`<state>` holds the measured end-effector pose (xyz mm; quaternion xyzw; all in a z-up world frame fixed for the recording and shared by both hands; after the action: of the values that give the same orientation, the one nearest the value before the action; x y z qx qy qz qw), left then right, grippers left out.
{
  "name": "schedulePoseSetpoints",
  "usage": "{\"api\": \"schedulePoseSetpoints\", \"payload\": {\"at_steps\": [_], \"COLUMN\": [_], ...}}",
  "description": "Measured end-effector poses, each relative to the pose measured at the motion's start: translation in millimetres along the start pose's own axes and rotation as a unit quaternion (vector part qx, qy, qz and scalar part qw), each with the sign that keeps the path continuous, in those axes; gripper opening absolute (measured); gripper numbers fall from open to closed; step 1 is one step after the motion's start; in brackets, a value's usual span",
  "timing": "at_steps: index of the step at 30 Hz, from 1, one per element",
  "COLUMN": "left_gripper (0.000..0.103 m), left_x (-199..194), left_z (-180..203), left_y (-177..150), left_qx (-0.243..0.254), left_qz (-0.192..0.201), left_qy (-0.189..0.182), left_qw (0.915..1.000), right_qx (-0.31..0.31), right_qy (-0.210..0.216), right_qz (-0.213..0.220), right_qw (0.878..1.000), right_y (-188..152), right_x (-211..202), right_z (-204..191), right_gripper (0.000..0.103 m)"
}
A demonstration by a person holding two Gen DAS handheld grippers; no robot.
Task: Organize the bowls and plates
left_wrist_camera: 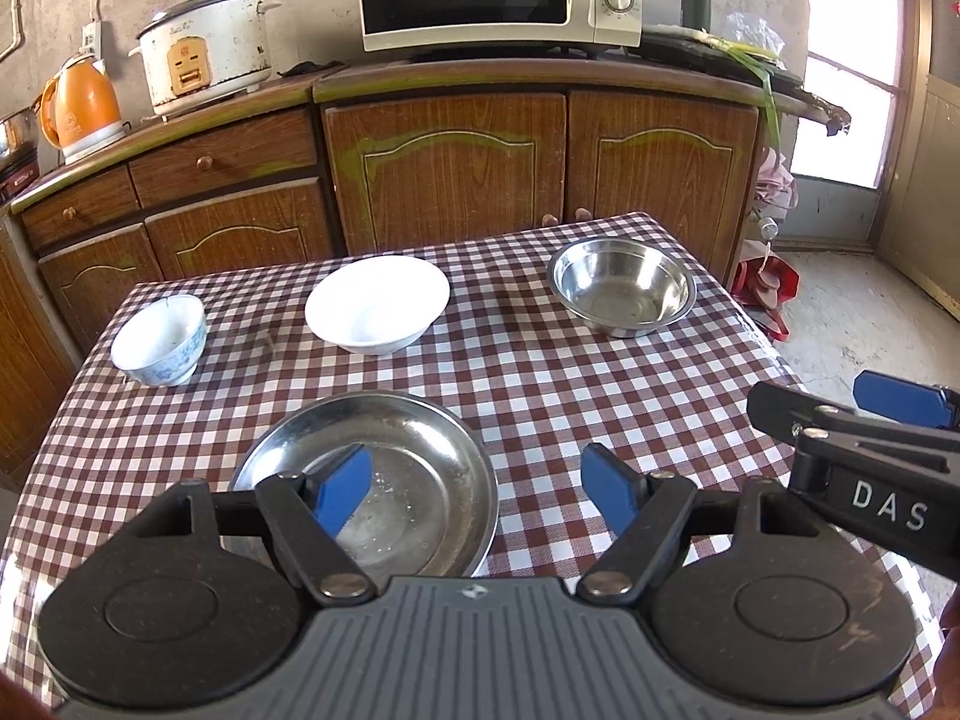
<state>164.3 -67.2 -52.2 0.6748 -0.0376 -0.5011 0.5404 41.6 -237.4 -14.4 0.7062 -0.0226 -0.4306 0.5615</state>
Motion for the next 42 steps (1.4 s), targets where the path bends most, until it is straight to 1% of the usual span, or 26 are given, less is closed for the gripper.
{"api": "schedulePoseSetpoints", "payload": {"at_steps": [16,29,42], "left_gripper": [0.078,0.078,0.078], "left_x": [19,39,68], "left_z": [4,-1,2], "left_y": [9,18,35], "left_qx": [0.004,0.002,0.007], "left_qz": [-0.004,-0.005,-0.004], "left_qy": [-0.005,-0.005,-0.006], "left_qw": [1.0000,1.0000,1.0000], "right_qx": [0.001,-0.003,0.012], "right_qy": [-0.008,-0.013,-0.034], "right_qz": [-0.009,-0.018,-0.026], "right_qw": [1.000,1.000,0.999], "right_y": [6,6,14], "right_x": [28,51,84], "right_z": [5,4,23], "right_gripper": [0.080,0.080,0.080]}}
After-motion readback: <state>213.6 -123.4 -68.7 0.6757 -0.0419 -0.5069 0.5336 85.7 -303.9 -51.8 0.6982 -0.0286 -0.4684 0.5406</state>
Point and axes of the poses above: each gripper's, at about its wrist camera, not at the fingertips, and x roughly the way its jaws point, z to its right, y to its top, the point moved 6 cm from there along x, roughly the way its jaws point, and after that the axes turned 14 degrees about -y, right-handed, at the moved point
